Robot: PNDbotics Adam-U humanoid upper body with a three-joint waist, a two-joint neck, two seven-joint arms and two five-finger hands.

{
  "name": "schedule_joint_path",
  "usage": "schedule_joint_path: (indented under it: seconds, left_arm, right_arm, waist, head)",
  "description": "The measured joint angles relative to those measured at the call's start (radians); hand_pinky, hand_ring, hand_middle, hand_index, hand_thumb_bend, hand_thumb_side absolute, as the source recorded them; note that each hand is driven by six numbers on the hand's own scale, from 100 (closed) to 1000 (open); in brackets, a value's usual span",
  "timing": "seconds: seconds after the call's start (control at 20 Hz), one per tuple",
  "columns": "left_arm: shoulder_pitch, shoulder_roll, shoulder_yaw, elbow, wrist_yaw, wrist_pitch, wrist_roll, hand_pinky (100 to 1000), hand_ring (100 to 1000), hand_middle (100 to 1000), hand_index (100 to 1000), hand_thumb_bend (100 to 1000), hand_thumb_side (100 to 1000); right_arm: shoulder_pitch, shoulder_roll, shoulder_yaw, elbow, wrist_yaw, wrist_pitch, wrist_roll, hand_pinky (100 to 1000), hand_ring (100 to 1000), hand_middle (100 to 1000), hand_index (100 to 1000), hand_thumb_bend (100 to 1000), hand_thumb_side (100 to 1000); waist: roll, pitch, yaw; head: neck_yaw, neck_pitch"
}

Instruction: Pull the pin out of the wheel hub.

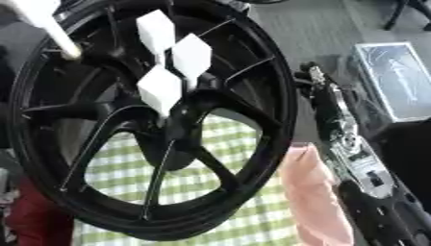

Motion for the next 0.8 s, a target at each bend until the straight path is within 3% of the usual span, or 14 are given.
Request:
schedule_joint_path:
  seconds: [0.25,0.4,0.55,0.7,0.8]
  left_arm:
    - [0.259,0.205,0.175,-0.082,0.060,0.011,0.179,423,472,360,348,100,100]
    - [0.436,0.279,0.277,-0.087,0.095,0.017,0.298,457,508,409,401,100,100]
    - [0.591,0.295,0.354,-0.054,0.099,0.029,0.398,499,546,475,482,100,100]
    - [0.688,0.283,0.404,-0.009,0.079,0.040,0.477,562,601,546,565,100,100]
    - [0.726,0.263,0.424,0.013,0.066,0.045,0.515,621,674,622,654,176,165]
  right_arm:
    - [0.007,-0.008,-0.013,-0.006,-0.001,-0.007,-0.010,952,797,747,819,100,779]
    - [0.007,-0.008,-0.018,-0.008,-0.001,-0.010,-0.015,952,797,747,818,100,773]
    - [0.006,-0.008,-0.023,-0.014,-0.003,-0.012,-0.022,952,797,747,818,100,770]
    - [0.006,-0.008,-0.026,-0.018,-0.008,-0.014,-0.025,952,797,747,817,100,768]
    - [0.005,-0.008,-0.029,-0.019,-0.010,-0.015,-0.028,952,797,746,817,100,768]
  waist:
    - [-0.009,-0.004,0.018]
    - [-0.018,-0.004,0.026]
    - [-0.026,-0.004,0.032]
    - [-0.035,-0.004,0.032]
    - [-0.036,-0.004,0.032]
  head:
    - [-0.009,-0.002]
    - [-0.011,-0.005]
    - [-0.015,-0.010]
    - [-0.015,-0.011]
    - [-0.015,-0.012]
